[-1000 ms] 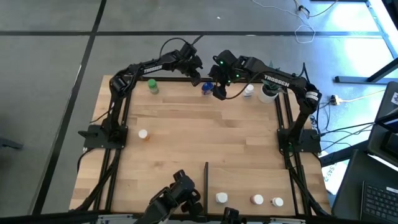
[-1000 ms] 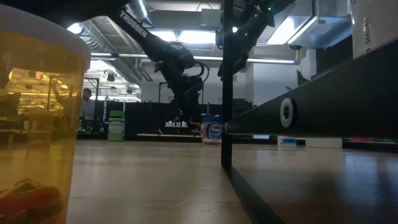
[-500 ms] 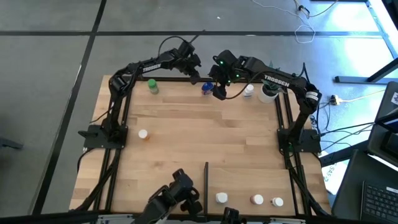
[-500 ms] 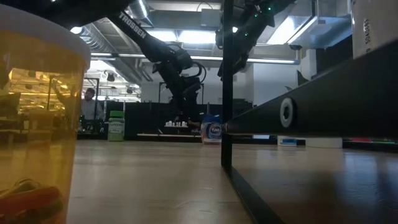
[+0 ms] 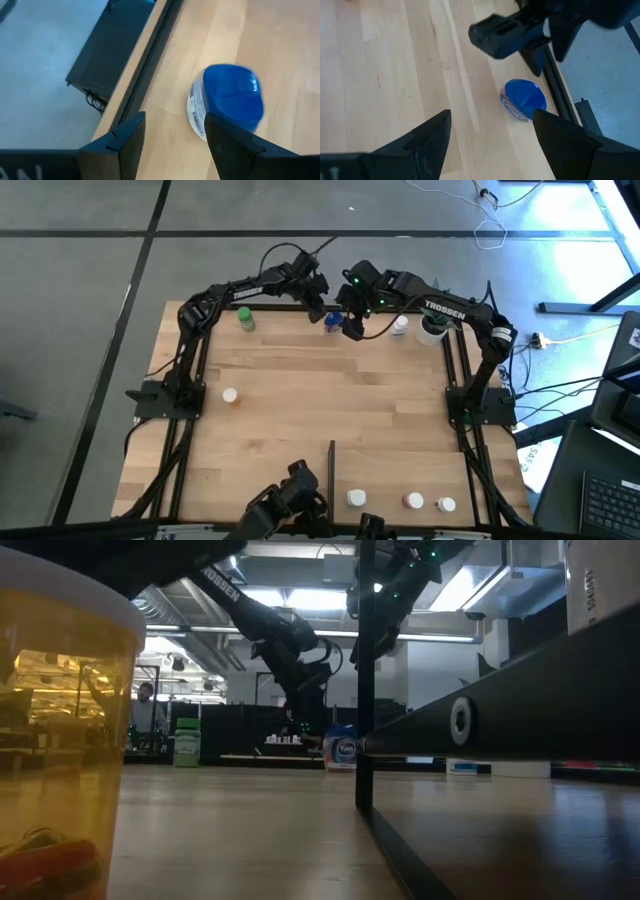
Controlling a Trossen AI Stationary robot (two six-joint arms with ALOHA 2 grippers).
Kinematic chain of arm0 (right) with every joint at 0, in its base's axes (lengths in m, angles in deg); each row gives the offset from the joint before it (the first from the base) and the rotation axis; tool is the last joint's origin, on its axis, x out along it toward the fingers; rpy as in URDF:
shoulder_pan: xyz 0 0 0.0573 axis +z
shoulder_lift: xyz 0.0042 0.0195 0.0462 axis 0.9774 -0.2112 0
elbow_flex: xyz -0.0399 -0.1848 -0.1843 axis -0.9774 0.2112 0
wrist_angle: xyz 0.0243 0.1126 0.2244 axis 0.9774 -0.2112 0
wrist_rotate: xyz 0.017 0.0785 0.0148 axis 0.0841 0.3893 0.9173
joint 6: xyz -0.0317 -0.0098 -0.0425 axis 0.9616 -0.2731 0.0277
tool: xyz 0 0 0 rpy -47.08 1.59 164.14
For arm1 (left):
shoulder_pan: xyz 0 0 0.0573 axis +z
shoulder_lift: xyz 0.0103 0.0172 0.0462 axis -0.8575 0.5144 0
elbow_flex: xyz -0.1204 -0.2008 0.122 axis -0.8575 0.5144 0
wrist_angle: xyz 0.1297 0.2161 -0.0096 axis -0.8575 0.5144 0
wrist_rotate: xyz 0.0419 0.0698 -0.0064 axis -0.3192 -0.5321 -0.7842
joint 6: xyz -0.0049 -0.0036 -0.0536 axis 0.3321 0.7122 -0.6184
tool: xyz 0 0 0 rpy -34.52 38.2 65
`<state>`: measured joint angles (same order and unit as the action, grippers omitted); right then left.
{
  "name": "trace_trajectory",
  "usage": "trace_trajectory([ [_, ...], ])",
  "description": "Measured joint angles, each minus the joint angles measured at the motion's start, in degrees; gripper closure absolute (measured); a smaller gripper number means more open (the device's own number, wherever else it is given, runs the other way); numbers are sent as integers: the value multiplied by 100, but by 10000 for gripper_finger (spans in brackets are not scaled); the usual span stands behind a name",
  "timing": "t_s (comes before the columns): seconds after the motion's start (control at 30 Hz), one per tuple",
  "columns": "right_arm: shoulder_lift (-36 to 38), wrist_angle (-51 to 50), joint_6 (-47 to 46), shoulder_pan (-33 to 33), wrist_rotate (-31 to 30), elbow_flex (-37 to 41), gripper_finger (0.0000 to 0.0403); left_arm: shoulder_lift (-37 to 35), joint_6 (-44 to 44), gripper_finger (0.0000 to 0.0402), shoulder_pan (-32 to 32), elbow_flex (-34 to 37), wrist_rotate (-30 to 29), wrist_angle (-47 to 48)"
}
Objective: Pick and place medicine bottles onto shelf by color
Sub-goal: Put the blue pill bottle onto the shelf
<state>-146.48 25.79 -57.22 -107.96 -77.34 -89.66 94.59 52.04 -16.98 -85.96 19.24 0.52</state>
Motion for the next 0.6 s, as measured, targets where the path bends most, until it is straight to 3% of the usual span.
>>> trace_trajectory([
  [0.6, 0, -22, -112, 2, 0, 0, 121, 110, 508, 204, -70, 11, 9, 15],
])
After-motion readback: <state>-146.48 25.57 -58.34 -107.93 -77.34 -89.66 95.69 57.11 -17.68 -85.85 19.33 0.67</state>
